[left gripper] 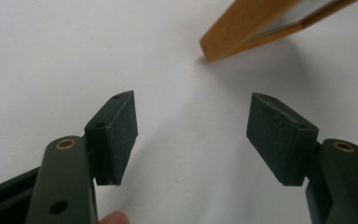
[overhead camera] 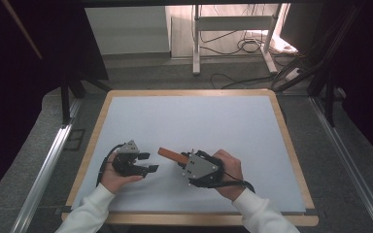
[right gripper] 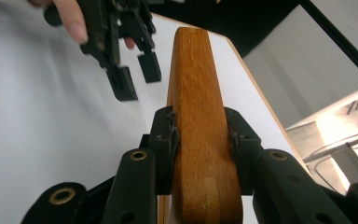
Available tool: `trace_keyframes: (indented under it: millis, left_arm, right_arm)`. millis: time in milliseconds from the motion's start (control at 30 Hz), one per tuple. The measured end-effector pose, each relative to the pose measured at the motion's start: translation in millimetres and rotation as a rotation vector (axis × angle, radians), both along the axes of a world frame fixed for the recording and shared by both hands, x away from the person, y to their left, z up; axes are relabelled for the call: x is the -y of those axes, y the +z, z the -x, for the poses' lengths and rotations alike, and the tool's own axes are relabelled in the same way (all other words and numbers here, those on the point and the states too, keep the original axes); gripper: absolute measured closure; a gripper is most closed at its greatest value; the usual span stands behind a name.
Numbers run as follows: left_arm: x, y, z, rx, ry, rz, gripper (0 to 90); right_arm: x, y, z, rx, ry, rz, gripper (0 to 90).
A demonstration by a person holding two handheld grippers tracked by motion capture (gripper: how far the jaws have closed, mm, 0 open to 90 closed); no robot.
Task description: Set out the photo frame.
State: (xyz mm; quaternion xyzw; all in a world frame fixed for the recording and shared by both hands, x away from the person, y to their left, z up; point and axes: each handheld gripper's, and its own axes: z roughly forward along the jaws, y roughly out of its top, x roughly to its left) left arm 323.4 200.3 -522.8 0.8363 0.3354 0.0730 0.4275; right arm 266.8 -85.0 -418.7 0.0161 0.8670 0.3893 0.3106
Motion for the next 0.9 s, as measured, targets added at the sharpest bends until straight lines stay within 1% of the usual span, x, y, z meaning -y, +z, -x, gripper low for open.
trace_keyframes:
  millis: [100, 200, 367, 533, 633, 700, 767, 900]
  left_arm:
    - [0.1, 0.0, -0.1, 0.001, -0.001, -0.001, 33.0]
    - [-0.2, 0.1, 0.0, 0.001, 0.000, 0.001, 33.0]
    - [-0.1, 0.1, 0.0, 0.002, 0.000, 0.000, 33.0]
    - [0.2, 0.3, 0.3, 0.003, -0.002, -0.002, 33.0]
    - [0.7, 0.0, 0.6, -0.002, -0.001, 0.000, 33.0]
    - [0.9, -0.1, 0.5, -0.003, -0.002, -0.002, 32.9]
    - [1.1, -0.2, 0.4, 0.001, -0.006, -0.004, 32.9]
    - [1.4, -0.2, 0.4, -0.002, -0.012, -0.008, 32.8]
  right_arm:
    - [1.2, 1.1, 1.5, -0.019, 0.018, -0.016, 68.9]
    - [1.6, -0.6, 1.1, -0.036, 0.030, -0.022, 68.8]
    - [5.2, -1.6, -4.0, -0.057, 0.025, -0.041, 68.7]
    - [12.3, 0.2, -14.4, -0.064, -0.017, -0.054, 68.0]
    - [16.9, 0.4, -21.2, -0.090, -0.032, -0.072, 66.8]
    - [19.6, 0.2, -26.1, -0.086, -0.053, -0.069, 64.9]
    - [21.5, -0.2, -31.2, -0.093, -0.071, -0.077, 63.6]
    - [23.3, -0.5, -40.0, -0.100, -0.101, -0.075, 60.3]
